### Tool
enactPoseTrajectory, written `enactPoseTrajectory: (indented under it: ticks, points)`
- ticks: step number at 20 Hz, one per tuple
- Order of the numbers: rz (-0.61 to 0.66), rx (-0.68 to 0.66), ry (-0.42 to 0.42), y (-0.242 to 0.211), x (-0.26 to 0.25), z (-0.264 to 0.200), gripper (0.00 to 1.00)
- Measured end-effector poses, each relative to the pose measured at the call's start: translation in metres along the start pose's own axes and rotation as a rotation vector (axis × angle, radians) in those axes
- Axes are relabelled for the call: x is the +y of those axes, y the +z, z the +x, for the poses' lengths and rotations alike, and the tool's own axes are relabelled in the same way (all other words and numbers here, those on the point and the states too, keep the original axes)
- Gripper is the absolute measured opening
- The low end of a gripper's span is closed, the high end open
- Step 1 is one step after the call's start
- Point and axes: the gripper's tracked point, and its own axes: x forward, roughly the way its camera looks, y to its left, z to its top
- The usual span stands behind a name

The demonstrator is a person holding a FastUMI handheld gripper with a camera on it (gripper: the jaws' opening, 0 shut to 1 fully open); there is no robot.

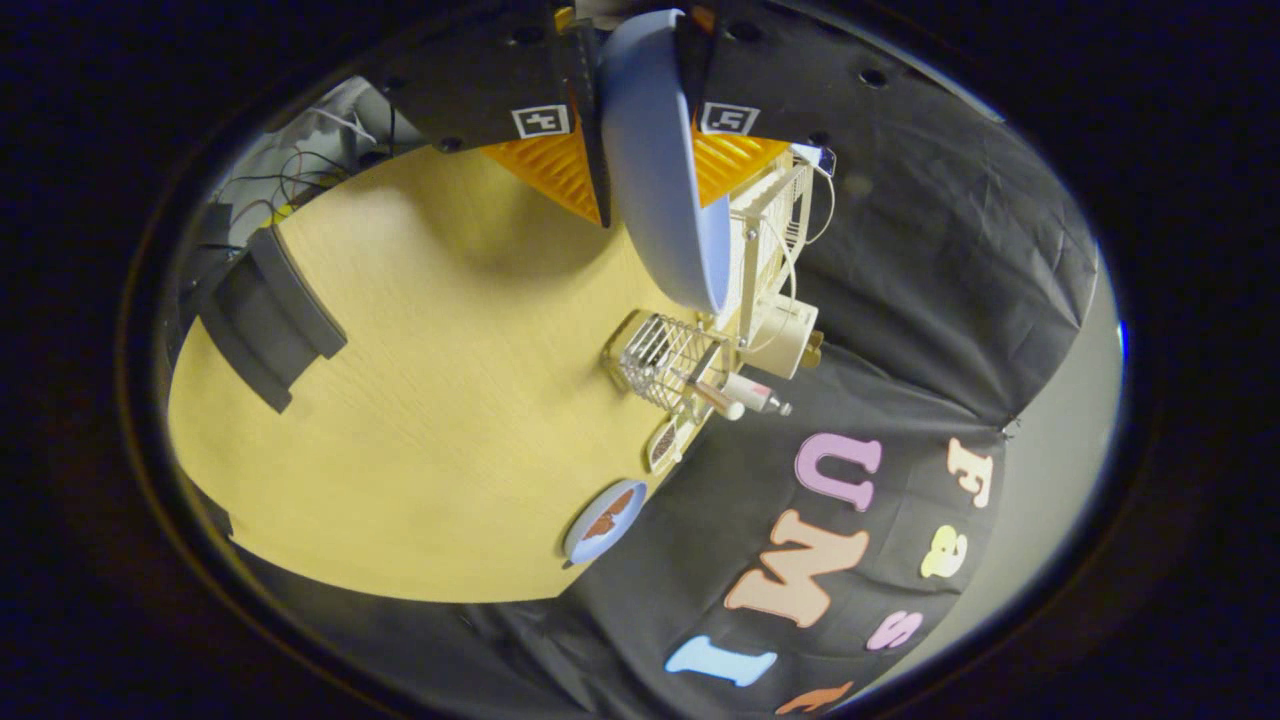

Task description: Take the plate from the dish rack, then take the spoon from the basket and place it into the plate.

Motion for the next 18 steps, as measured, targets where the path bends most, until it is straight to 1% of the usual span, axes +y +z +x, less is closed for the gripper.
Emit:
enactPoseTrajectory:
  ticks: [6, 10, 16, 18]
  points:
    - [0.051, 0.010, -0.004, 0.011, -0.019, 0.029, 0.33]
    - [0.060, 0.006, -0.048, 0.015, -0.035, 0.047, 0.33]
    - [0.096, 0.016, -0.030, 0.024, -0.042, 0.056, 0.32]
    - [0.072, 0.003, -0.035, 0.029, -0.044, 0.057, 0.33]
